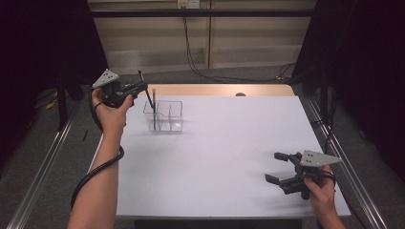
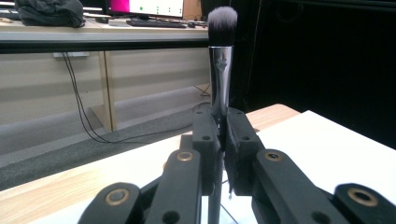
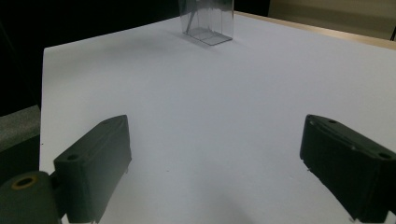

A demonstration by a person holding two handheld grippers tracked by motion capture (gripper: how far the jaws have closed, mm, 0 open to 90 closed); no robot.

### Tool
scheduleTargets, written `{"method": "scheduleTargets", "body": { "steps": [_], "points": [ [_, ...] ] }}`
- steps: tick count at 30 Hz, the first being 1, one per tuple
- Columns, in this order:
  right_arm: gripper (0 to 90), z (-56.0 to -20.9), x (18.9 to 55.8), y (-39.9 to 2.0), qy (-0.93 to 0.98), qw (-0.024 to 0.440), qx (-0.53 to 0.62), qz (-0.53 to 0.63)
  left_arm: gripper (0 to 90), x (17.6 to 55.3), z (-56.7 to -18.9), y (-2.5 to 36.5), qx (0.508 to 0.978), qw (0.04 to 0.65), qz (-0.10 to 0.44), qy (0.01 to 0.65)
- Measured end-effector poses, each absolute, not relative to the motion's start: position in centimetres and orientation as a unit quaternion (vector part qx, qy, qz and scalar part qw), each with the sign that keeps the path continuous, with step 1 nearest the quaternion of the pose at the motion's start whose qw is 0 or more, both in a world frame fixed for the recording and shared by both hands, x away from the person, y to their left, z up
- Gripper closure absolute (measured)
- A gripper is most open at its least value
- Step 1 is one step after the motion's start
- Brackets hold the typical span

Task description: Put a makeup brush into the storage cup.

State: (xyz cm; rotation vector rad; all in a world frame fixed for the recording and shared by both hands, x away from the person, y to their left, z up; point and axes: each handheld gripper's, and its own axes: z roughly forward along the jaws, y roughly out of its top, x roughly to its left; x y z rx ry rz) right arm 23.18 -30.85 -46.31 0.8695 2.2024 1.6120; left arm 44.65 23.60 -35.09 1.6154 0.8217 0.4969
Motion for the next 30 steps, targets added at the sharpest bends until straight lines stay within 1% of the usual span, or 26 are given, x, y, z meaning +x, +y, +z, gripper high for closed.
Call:
{"method": "scheduleTargets", "body": {
  "steps": [20,30],
  "points": [
    [8.4,-46.3,23.2,-30.8,0.763,0.136,0.300,0.557,84.0,44.8,-36.4,23.6,0.699,0.578,0.223,0.357],
    [8.4,-46.3,23.2,-30.8,0.763,0.136,0.299,0.557,84.0,44.8,-36.9,23.3,0.704,0.575,0.219,0.356]
  ]
}}
